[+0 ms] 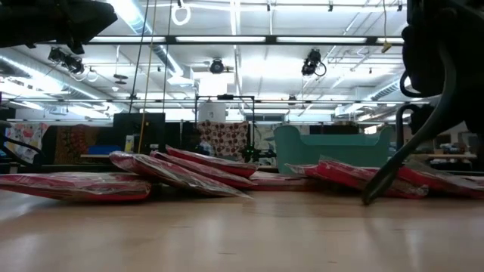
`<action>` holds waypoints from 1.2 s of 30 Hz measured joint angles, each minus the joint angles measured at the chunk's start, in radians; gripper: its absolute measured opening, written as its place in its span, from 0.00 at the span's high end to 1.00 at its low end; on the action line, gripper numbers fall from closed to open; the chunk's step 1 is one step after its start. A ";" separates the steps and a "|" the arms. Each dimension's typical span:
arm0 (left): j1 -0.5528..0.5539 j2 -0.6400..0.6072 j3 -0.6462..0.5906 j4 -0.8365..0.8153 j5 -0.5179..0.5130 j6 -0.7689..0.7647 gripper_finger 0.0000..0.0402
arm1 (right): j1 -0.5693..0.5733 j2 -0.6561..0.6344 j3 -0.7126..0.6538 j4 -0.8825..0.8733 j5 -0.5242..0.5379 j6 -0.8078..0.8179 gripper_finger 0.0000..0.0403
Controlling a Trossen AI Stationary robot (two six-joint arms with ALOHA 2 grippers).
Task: Sort popcorn bags into baskets
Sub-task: Put the popcorn bag into the green bin
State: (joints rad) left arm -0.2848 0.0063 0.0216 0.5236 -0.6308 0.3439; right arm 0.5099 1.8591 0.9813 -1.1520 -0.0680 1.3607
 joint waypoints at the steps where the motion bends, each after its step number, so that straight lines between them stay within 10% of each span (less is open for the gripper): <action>1: 0.000 0.000 0.000 0.000 0.000 0.000 0.64 | 0.000 0.000 0.000 0.007 0.000 -0.006 0.73; 6: 0.000 0.000 0.000 0.000 0.000 0.000 0.64 | 0.000 0.003 0.011 -0.014 0.002 -0.029 0.95; 11: 0.000 0.000 0.000 0.000 0.000 0.000 0.64 | -0.016 -0.012 0.147 -0.128 0.088 -0.091 0.93; 20: 0.000 0.000 0.000 0.000 0.000 -0.001 0.64 | -0.078 -0.020 0.415 -0.418 0.538 -0.272 0.96; 36: 0.000 0.000 0.000 0.001 0.000 0.000 0.64 | -0.476 -0.086 0.265 -0.263 0.911 -1.008 0.91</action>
State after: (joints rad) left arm -0.2844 0.0063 0.0216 0.5243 -0.6308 0.3439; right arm 0.0343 1.7734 1.2460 -1.4155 0.8431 0.3531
